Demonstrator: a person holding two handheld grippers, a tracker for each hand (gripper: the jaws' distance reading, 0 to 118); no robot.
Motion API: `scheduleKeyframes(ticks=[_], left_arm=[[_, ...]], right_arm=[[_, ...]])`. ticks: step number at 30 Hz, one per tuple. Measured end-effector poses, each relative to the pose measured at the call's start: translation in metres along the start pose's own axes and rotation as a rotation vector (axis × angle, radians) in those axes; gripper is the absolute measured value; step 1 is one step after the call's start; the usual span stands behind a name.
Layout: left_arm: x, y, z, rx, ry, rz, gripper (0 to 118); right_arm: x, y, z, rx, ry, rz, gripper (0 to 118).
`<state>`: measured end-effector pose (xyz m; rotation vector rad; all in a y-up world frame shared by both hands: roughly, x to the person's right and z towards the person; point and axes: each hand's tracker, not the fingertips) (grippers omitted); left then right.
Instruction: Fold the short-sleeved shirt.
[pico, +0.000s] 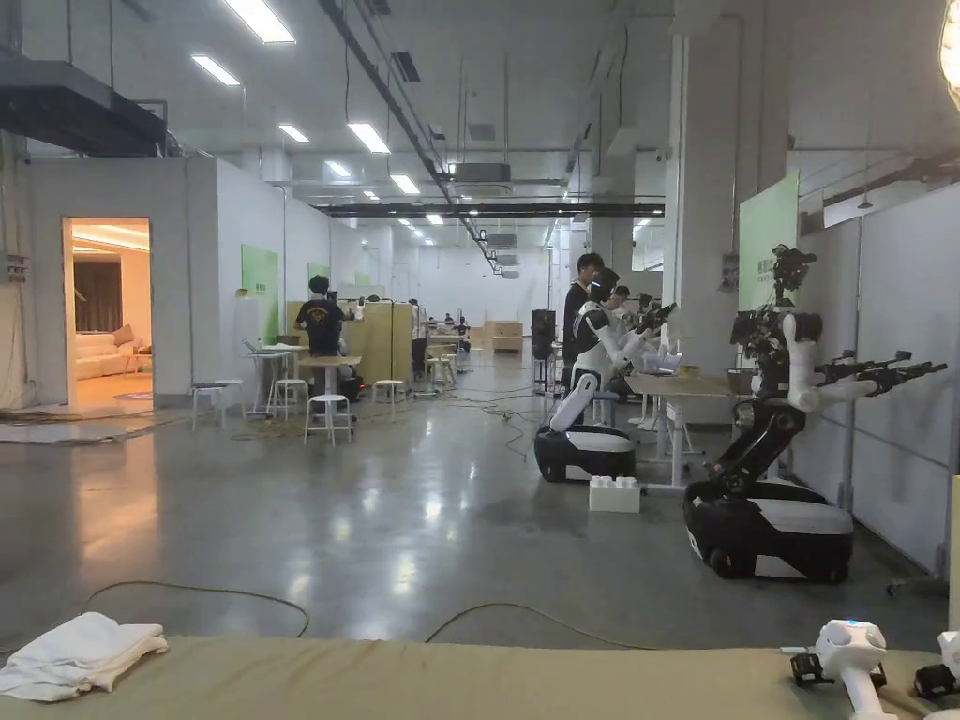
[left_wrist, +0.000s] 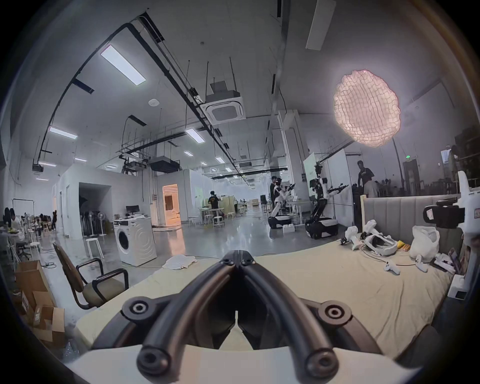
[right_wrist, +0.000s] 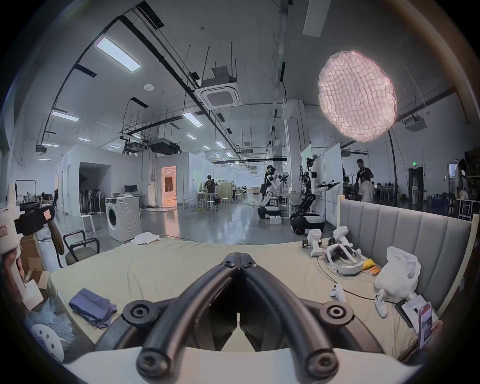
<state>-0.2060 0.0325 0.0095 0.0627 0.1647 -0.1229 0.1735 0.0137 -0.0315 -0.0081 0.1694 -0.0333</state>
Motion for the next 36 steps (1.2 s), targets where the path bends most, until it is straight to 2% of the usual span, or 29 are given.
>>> scheduleKeyframes(ticks=[5,9,12,13,14,15,16,17,18,19,21,24,25,26,36], left_arm=[[-0.001,0.001,-0.003,-0.010,-0.011,0.029,0],[0.001,0.003,-0.006,-0.022,-0.023,0.034,0],[0.003,0.002,-0.009,-0.032,-0.032,0.036,0],[0.004,0.002,-0.009,-0.032,-0.031,0.032,6],[0.004,0.002,-0.008,-0.027,-0.021,0.024,19],[0.004,0.003,-0.007,-0.020,-0.015,0.024,32],[0.003,0.004,-0.008,-0.020,-0.017,0.031,50],[0.002,0.005,-0.008,-0.021,-0.026,0.044,77],[0.001,0.006,-0.008,-0.022,-0.028,0.058,89],[0.001,0.006,-0.008,-0.024,-0.029,0.067,96],[0.001,0.006,-0.006,-0.012,-0.028,0.077,103],[0.002,0.007,-0.005,-0.007,-0.031,0.076,107],[0.003,0.007,-0.005,-0.002,-0.035,0.074,110],[0.003,0.006,-0.003,0.006,-0.037,0.074,113],[-0.001,0.010,-0.003,0.014,-0.056,0.115,113]], right_arm=[[-0.004,-0.004,-0.001,-0.013,0.001,0.011,0],[-0.004,-0.007,0.002,-0.028,0.030,-0.028,0],[-0.002,-0.010,0.002,-0.032,0.009,-0.019,0],[-0.002,-0.009,0.001,-0.036,0.007,-0.015,0],[-0.002,-0.010,0.002,-0.029,0.005,-0.010,7],[-0.002,-0.010,0.004,-0.013,0.006,-0.007,27],[0.000,-0.009,0.005,-0.001,0.015,-0.011,53],[0.001,-0.007,0.005,-0.007,0.029,-0.025,74],[0.002,-0.006,0.004,-0.014,0.029,-0.038,73],[0.003,-0.008,0.005,-0.005,0.029,-0.046,73],[0.003,-0.007,0.006,0.003,0.011,-0.045,82],[0.003,-0.006,0.005,0.015,-0.002,-0.046,95],[0.004,-0.005,0.004,0.014,-0.002,-0.050,111],[0.005,-0.007,0.006,0.019,0.007,-0.056,118],[0.005,-0.004,0.008,0.038,0.003,-0.045,118]])
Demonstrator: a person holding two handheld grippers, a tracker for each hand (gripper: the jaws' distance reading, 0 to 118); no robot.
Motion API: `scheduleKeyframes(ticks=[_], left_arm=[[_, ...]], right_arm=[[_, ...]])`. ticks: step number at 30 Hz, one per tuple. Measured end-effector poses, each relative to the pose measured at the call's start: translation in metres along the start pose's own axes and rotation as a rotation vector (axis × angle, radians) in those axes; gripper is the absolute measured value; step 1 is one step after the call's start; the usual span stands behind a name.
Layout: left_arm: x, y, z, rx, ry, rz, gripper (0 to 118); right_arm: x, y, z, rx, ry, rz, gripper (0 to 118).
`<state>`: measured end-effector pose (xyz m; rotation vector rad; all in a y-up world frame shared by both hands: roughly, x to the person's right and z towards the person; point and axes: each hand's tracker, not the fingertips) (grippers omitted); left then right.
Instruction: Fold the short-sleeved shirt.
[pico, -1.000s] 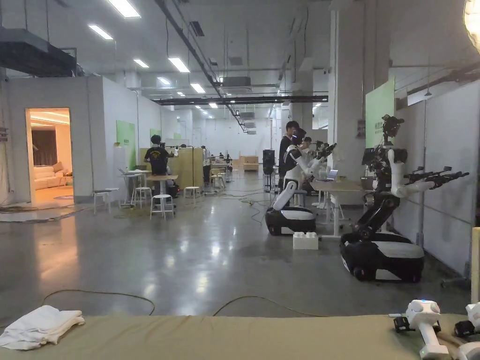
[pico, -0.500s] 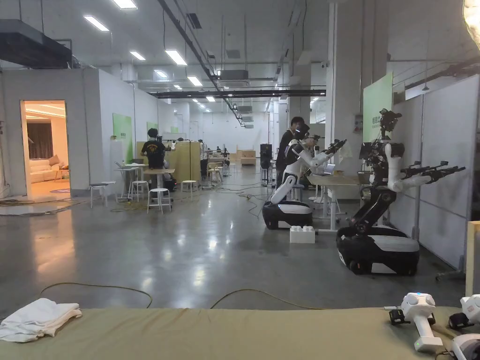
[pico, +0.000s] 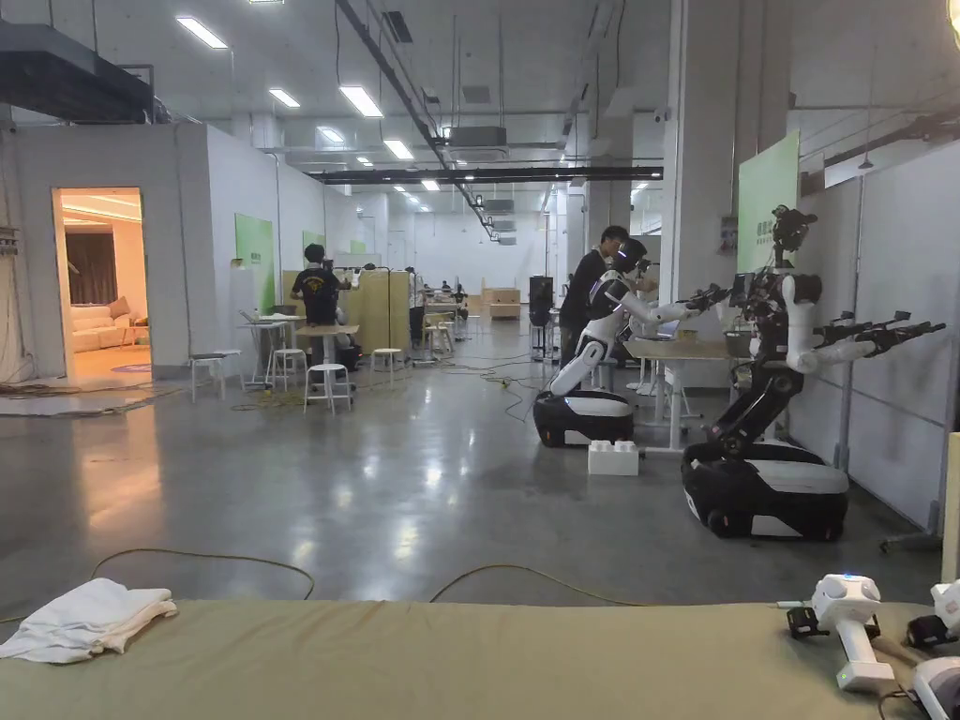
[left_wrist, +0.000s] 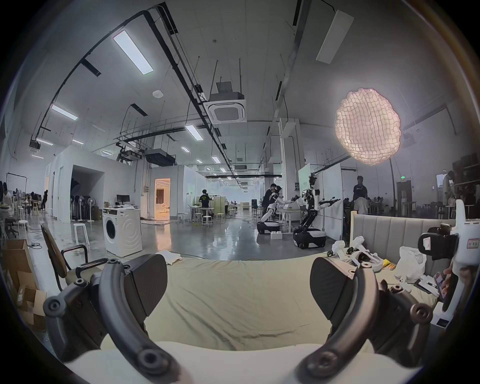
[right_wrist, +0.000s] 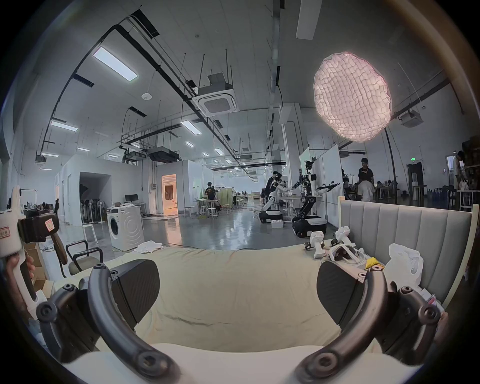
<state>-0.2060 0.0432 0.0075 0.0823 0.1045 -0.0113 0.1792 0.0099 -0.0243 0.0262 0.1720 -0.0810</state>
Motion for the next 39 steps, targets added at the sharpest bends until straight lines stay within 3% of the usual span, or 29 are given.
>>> scheduleKeyframes(ticks=[24,31,39], left_arm=[[-0.002,-0.003,-0.003,-0.017,-0.004,0.008,113],[-0.002,-0.003,-0.003,-0.026,-0.003,0.004,113],[-0.004,-0.002,-0.005,-0.029,-0.009,0.033,113]], right_arm=[[-0.003,-0.007,-0.004,-0.037,0.009,-0.035,118],[0.009,0.001,-0.006,-0.086,0.097,-0.167,118],[0.000,0.024,-0.011,-0.193,0.120,-0.309,118]])
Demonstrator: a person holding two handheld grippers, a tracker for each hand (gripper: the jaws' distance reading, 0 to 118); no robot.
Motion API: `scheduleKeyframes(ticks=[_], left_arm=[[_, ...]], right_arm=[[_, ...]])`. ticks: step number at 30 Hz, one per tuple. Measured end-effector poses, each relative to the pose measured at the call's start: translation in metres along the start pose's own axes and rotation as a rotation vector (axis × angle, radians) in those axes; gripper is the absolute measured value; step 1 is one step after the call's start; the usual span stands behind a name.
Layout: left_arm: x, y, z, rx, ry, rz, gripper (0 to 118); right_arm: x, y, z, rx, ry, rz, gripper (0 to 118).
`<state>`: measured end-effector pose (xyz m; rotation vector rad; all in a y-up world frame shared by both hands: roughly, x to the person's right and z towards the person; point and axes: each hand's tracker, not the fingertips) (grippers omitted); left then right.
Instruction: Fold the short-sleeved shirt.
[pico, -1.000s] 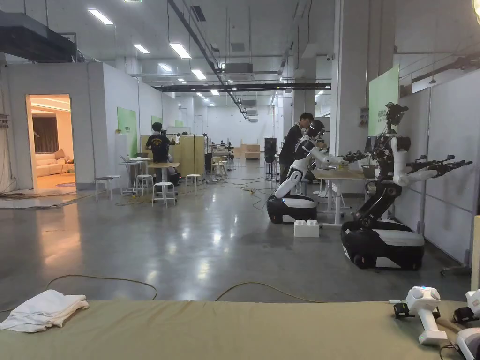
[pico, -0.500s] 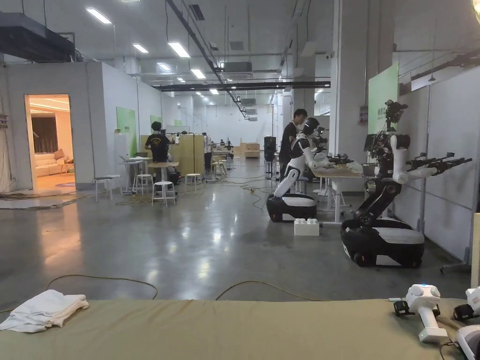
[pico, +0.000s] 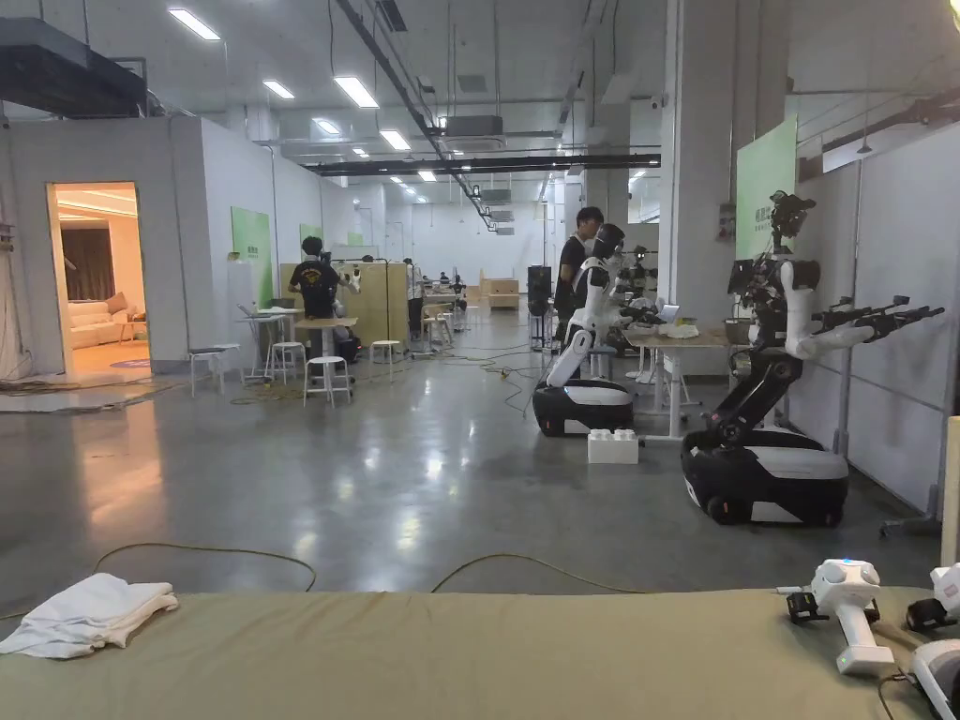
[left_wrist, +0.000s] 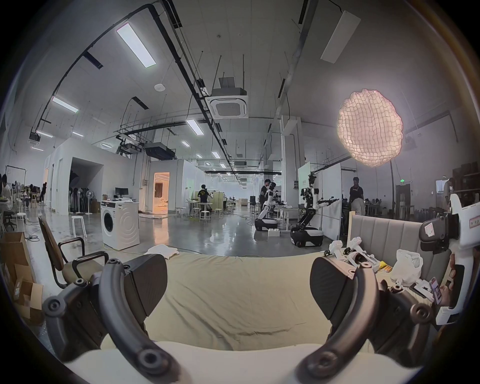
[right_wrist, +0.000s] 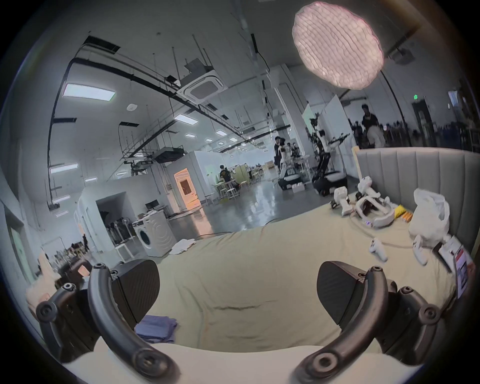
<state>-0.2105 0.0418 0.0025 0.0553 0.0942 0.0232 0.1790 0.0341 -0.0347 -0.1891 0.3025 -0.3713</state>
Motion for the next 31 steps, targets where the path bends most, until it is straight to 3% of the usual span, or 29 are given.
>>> scheduleKeyframes(ticks=[3,7,10,14,17,22,31], left_arm=[[-0.001,-0.002,-0.002,0.007,-0.011,0.022,113],[-0.002,-0.003,-0.004,-0.007,-0.017,0.037,113],[-0.003,-0.003,-0.004,-0.006,-0.012,0.036,113],[-0.005,-0.002,-0.004,-0.004,-0.011,0.053,113],[-0.007,-0.003,-0.005,-0.014,-0.030,0.071,113],[-0.005,-0.005,-0.005,-0.017,-0.029,0.060,113],[-0.003,-0.005,-0.005,-0.021,-0.023,0.044,113]], right_arm=[[-0.005,0.001,-0.001,-0.009,0.063,-0.087,118],[-0.012,0.008,0.000,-0.033,0.020,-0.217,118],[-0.012,0.010,-0.001,-0.058,0.013,-0.218,118],[-0.014,0.006,-0.001,-0.047,-0.127,-0.260,118],[-0.012,0.007,-0.007,-0.132,-0.192,-0.251,118],[-0.001,-0.001,-0.014,-0.153,-0.144,-0.256,118],[0.016,-0.015,-0.019,-0.113,-0.199,-0.262,118]])
